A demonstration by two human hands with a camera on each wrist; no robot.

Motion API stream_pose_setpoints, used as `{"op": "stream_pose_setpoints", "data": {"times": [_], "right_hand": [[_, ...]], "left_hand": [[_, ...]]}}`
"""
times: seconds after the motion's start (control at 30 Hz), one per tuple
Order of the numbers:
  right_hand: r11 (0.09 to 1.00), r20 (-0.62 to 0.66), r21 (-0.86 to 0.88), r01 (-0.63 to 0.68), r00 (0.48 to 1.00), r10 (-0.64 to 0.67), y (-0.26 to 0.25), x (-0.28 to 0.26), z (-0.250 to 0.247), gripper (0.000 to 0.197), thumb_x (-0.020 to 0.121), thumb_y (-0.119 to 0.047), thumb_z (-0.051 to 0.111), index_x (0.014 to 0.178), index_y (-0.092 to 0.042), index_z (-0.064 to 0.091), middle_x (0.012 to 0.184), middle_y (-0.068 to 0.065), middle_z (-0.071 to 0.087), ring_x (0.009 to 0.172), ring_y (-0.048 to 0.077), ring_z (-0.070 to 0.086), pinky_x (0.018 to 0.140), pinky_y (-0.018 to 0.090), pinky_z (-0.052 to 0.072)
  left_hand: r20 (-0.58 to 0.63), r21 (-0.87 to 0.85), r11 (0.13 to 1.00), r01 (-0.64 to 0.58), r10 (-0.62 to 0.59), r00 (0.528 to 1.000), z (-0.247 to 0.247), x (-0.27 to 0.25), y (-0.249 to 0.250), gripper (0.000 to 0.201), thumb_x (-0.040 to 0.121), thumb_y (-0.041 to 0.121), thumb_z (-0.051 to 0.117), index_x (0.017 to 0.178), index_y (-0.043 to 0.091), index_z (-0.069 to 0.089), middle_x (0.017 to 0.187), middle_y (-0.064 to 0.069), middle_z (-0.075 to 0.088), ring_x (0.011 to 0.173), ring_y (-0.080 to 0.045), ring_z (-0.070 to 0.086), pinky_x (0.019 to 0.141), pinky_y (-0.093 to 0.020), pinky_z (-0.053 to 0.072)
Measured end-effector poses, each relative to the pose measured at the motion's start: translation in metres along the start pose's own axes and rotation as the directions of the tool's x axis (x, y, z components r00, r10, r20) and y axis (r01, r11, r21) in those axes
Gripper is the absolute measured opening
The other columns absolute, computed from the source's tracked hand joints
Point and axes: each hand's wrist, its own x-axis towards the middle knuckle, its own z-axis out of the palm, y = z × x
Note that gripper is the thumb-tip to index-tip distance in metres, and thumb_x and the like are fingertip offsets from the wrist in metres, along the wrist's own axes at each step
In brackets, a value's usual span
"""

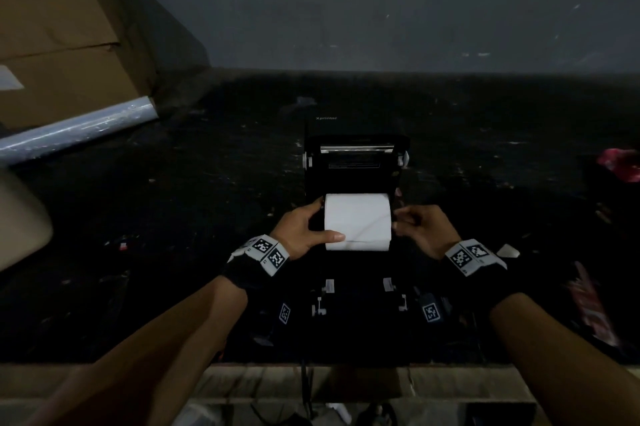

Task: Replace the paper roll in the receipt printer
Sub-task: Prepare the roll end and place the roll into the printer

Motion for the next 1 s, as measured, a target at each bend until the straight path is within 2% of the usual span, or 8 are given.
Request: {"op": "stream_pose_setpoints", "data": {"times": [0.13, 0.33, 0.4, 0.47, 0.5, 0.6, 0.87, 1.0], "right_hand": [[0.999, 0.039, -0.043, -0.022, 0.999, 0.024, 0.006, 0.000, 0.008, 0.026, 0.076, -0.004, 0.068, 0.101, 0.001, 0.066, 0.105, 0.015, 0.068, 0.102, 0.022, 0.062, 0.095, 0.033, 0.046], [0.988, 0.084, -0.152, 0.009, 0.996, 0.004, 0.010, 0.002, 0.008, 0.026, 0.078, -0.007, 0.067, 0.102, 0.001, 0.066, 0.106, 0.018, 0.069, 0.102, 0.026, 0.064, 0.097, 0.036, 0.047], [0.983, 0.086, -0.183, 0.024, 0.996, -0.008, 0.009, 0.003, 0.007, 0.025, 0.078, -0.007, 0.067, 0.102, -0.001, 0.067, 0.106, 0.017, 0.070, 0.101, 0.025, 0.064, 0.095, 0.031, 0.047], [0.960, 0.096, -0.273, 0.058, 0.995, -0.032, 0.006, 0.002, 0.007, 0.024, 0.078, -0.009, 0.067, 0.101, -0.003, 0.068, 0.105, 0.014, 0.071, 0.099, 0.024, 0.065, 0.085, 0.018, 0.044], [0.933, 0.108, -0.349, 0.086, 0.993, -0.051, 0.004, 0.001, 0.007, 0.023, 0.078, -0.011, 0.066, 0.101, -0.005, 0.068, 0.105, 0.013, 0.071, 0.099, 0.024, 0.064, 0.079, 0.017, 0.041], [0.852, 0.140, -0.506, 0.134, 0.988, -0.072, 0.000, 0.000, 0.006, 0.022, 0.080, -0.015, 0.063, 0.100, -0.006, 0.066, 0.106, 0.014, 0.070, 0.102, 0.028, 0.062, 0.082, 0.029, 0.040], [0.828, 0.127, -0.545, 0.130, 0.989, -0.071, -0.006, -0.007, 0.011, 0.018, 0.082, -0.013, 0.057, 0.095, -0.004, 0.066, 0.105, 0.019, 0.069, 0.098, 0.032, 0.063, 0.085, 0.034, 0.044], [0.823, 0.121, -0.554, 0.121, 0.991, -0.064, -0.010, -0.013, 0.013, 0.020, 0.083, -0.012, 0.053, 0.097, -0.005, 0.066, 0.108, 0.018, 0.068, 0.100, 0.034, 0.063, 0.086, 0.036, 0.045]], "left_hand": [[-0.025, 0.077, 0.997, 0.005, -0.003, 1.000, 0.009, 0.000, -0.010, 0.084, 0.073, 0.031, 0.076, 0.144, 0.019, 0.033, 0.145, -0.002, 0.045, 0.135, -0.015, 0.040, 0.110, -0.020, 0.027], [-0.065, 0.145, 0.989, -0.003, 0.012, 0.998, 0.017, 0.002, -0.011, 0.081, 0.075, 0.027, 0.075, 0.144, 0.015, 0.032, 0.149, -0.005, 0.040, 0.137, -0.015, 0.036, 0.100, -0.007, 0.019], [-0.076, 0.146, 0.989, 0.000, 0.012, 0.997, 0.018, 0.002, -0.012, 0.082, 0.075, 0.027, 0.075, 0.143, 0.016, 0.033, 0.148, -0.006, 0.041, 0.136, -0.015, 0.037, 0.100, -0.007, 0.020], [-0.080, 0.166, 0.986, 0.016, -0.003, 0.997, 0.019, 0.003, -0.013, 0.084, 0.074, 0.029, 0.076, 0.144, 0.017, 0.032, 0.147, -0.009, 0.042, 0.135, -0.018, 0.039, 0.101, -0.010, 0.021], [-0.082, 0.179, 0.983, 0.030, -0.015, 0.997, 0.019, 0.003, -0.013, 0.085, 0.073, 0.031, 0.076, 0.144, 0.018, 0.030, 0.146, -0.011, 0.043, 0.135, -0.021, 0.040, 0.101, -0.012, 0.022], [-0.096, 0.210, 0.975, 0.070, -0.051, 0.994, 0.021, 0.002, -0.014, 0.088, 0.072, 0.034, 0.077, 0.145, 0.021, 0.030, 0.140, -0.015, 0.047, 0.131, -0.026, 0.043, 0.100, -0.016, 0.026], [-0.132, 0.258, 0.962, 0.090, -0.057, 0.990, 0.030, -0.005, -0.016, 0.079, 0.066, 0.035, 0.081, 0.135, 0.015, 0.048, 0.126, -0.013, 0.062, 0.115, -0.024, 0.057, 0.100, -0.025, 0.042], [-0.164, 0.380, 0.918, 0.114, -0.054, 0.985, 0.028, -0.006, -0.016, 0.083, 0.063, 0.045, 0.080, 0.135, 0.019, 0.048, 0.141, -0.012, 0.043, 0.128, -0.027, 0.044, 0.108, -0.031, 0.036]]}}
